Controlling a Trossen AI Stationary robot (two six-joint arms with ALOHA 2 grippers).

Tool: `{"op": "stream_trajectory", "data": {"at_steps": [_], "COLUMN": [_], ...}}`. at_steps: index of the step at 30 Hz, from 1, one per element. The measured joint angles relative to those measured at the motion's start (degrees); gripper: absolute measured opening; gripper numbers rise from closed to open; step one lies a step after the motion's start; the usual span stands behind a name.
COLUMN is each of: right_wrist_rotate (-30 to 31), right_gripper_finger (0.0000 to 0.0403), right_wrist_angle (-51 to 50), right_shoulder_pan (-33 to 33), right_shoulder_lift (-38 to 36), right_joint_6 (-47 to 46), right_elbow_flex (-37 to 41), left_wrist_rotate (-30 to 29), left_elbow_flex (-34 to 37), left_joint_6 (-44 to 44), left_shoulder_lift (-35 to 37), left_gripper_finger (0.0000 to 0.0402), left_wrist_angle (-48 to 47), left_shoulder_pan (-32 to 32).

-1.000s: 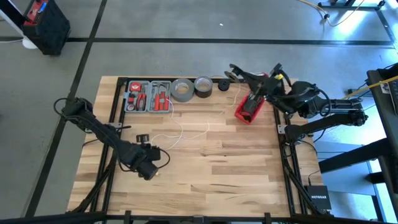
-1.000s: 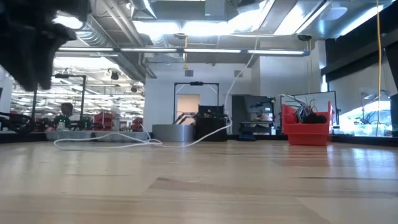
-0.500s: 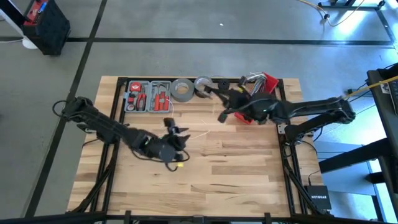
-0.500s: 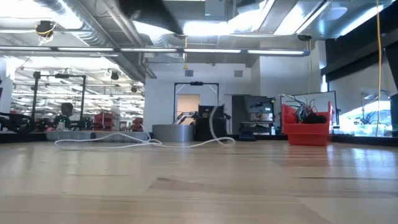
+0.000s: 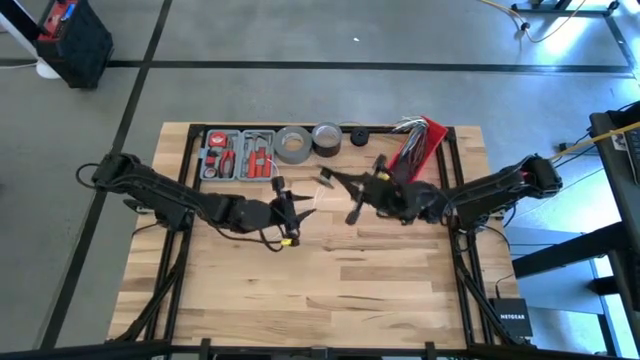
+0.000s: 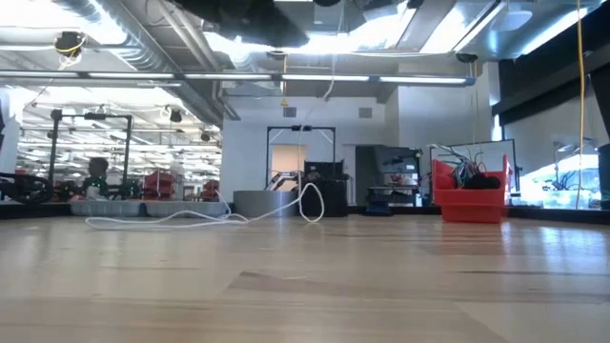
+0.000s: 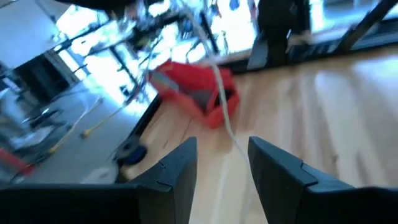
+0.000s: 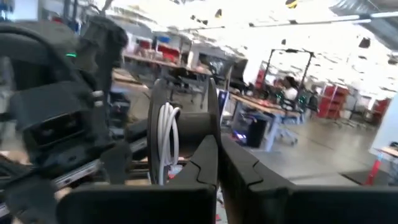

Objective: Coil cords
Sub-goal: Coil the white wire onto the black spool

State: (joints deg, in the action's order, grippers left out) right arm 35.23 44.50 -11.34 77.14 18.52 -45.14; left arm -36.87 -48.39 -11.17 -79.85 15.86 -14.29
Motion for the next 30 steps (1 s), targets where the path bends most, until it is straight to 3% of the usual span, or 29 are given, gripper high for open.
{"op": "stream_trajectory", "data": {"at_steps": [3, 7, 12, 22, 26, 30], "right_wrist_rotate": [1.90, 1.85, 2.02, -6.82, -7.21, -6.34], "right_gripper_finger": [0.0005, 0.0005, 0.0005, 0.0005, 0.0005, 0.0005], "right_wrist_angle": [7.36, 8.99, 9.57, 11.39, 11.14, 11.17], "right_shoulder_pan": [-1.24, -1.34, -1.41, -1.39, -1.30, -1.30], "right_shoulder_lift": [0.02, -0.02, 0.64, 2.62, 5.11, 6.37], "right_joint_6": [2.98, 4.40, 5.74, 7.65, 10.71, 13.18], "right_elbow_flex": [2.21, 2.42, 2.45, 1.20, -0.91, -2.25], "left_wrist_rotate": [4.73, 11.02, 12.33, 12.69, 18.57, 19.49], "left_elbow_flex": [1.27, 1.32, 1.28, 1.28, 1.28, 1.28], "left_joint_6": [-1.00, -3.56, -5.99, -9.62, -7.35, -6.38], "left_shoulder_lift": [-0.26, -0.50, -0.42, -0.74, -0.82, -1.21], "left_gripper_finger": [0.0139, 0.0139, 0.0139, 0.0139, 0.0139, 0.0139], "left_wrist_angle": [6.54, 10.70, 12.79, 12.53, 11.74, 10.95], "left_shoulder_pan": [1.00, 2.13, 2.91, 3.99, 5.35, 6.65]}}
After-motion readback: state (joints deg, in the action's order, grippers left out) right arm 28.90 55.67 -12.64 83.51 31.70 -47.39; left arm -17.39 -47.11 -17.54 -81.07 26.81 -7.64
